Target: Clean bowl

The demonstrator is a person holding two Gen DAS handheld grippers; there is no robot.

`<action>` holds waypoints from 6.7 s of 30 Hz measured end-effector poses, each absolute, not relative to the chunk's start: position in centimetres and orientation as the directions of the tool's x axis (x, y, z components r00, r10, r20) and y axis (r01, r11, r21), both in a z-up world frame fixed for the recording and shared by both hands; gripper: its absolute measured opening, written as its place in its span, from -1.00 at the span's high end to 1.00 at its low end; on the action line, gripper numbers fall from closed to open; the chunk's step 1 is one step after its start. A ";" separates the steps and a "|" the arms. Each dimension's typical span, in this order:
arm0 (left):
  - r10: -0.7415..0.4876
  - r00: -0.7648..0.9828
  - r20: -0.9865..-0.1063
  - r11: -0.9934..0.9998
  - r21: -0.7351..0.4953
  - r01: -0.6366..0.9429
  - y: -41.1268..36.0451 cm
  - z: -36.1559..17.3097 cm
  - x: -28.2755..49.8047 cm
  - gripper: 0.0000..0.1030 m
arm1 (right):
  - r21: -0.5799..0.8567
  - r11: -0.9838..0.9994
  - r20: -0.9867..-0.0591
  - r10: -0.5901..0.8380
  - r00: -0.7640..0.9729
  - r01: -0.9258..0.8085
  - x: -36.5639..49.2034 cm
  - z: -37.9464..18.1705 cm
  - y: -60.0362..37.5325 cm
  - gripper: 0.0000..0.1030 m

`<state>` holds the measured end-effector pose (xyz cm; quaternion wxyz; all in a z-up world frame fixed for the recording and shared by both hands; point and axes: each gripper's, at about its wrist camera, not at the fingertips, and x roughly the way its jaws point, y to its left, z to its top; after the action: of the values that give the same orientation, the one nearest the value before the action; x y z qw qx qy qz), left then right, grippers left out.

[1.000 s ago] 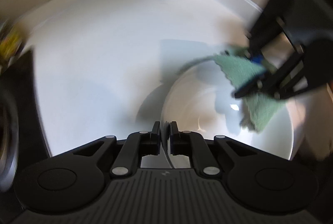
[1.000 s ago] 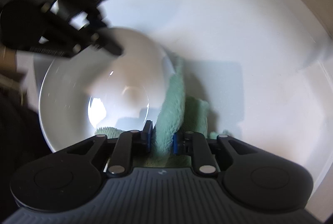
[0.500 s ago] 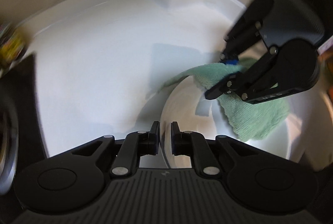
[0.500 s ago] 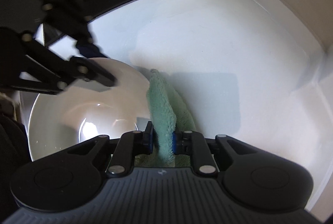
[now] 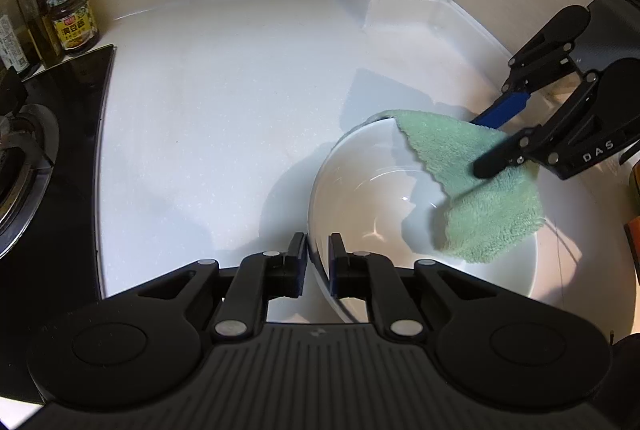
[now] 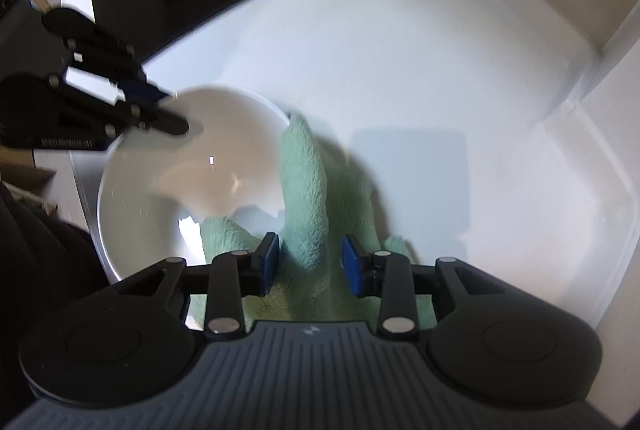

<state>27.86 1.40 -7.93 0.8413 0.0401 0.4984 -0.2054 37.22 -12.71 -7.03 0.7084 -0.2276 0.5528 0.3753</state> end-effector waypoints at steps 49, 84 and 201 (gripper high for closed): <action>-0.307 0.342 -0.888 0.714 0.023 0.700 -1.9 -9.0 33.2 0.82 | -0.025 0.485 -0.979 0.164 0.118 -0.874 36.2 -6.9 -12.1 0.67; -0.323 0.328 -0.888 0.758 -0.035 0.652 -2.7 -8.6 34.3 0.85 | -0.095 0.378 -0.949 0.246 0.199 -0.921 36.1 -7.5 -11.7 0.59; -0.267 0.385 -0.883 0.887 -0.069 0.457 0.0 -7.7 31.6 0.83 | 0.030 0.646 -0.920 0.316 0.232 -0.762 37.4 -7.8 -15.9 0.71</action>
<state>31.62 0.02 -7.65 0.8269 0.0932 0.5095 -0.2190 37.35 -15.86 -7.84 0.7532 -0.2204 0.5058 0.3581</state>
